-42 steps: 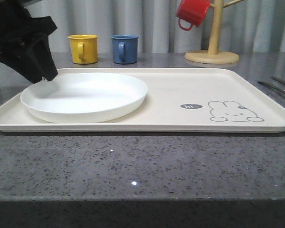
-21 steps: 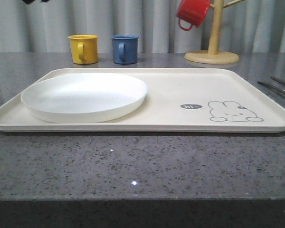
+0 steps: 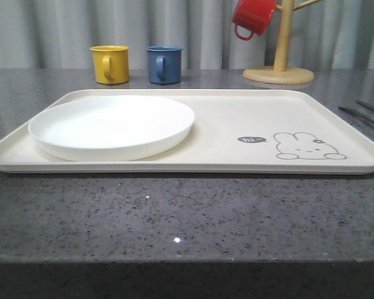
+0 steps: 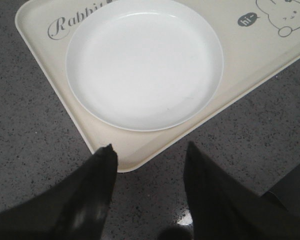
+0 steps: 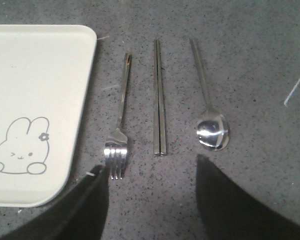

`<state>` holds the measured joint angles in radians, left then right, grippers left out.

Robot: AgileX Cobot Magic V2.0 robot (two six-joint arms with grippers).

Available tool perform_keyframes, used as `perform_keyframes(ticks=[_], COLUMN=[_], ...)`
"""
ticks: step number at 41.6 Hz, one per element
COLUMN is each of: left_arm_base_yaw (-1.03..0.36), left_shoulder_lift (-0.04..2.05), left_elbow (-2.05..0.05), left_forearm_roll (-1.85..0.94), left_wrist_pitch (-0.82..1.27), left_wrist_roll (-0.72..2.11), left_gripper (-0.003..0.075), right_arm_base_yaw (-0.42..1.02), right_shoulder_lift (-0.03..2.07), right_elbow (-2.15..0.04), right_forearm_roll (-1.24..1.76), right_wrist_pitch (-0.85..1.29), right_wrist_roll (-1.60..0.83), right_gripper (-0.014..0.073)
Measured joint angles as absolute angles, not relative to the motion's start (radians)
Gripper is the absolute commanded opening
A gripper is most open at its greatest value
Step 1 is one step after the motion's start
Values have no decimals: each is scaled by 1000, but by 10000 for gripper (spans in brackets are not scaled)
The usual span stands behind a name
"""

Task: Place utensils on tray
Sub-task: 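Grasp the silver fork with the right gripper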

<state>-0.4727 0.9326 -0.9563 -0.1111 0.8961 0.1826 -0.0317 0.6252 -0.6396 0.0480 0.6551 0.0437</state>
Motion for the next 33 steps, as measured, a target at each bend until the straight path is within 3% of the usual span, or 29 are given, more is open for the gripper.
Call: perform_keyframes(ticks=[14,33], left_arm_base_yaw=[-473,-473], left_shoulder_lift=[924,924], left_elbow=[-953,-953], left_forearm_roll=[-111,-109], left_wrist_pitch=[898,898], left_wrist_roll=[183,183], left_gripper=[325,324], right_arm_base_yaw=[-9,81], right_shoulder_lift=[660,1150], right_elbow=[-676,-985], right_forearm_roll=[74,76], right_wrist_pitch=[713,967], right_wrist_roll=[28,0], right_gripper=[424,423])
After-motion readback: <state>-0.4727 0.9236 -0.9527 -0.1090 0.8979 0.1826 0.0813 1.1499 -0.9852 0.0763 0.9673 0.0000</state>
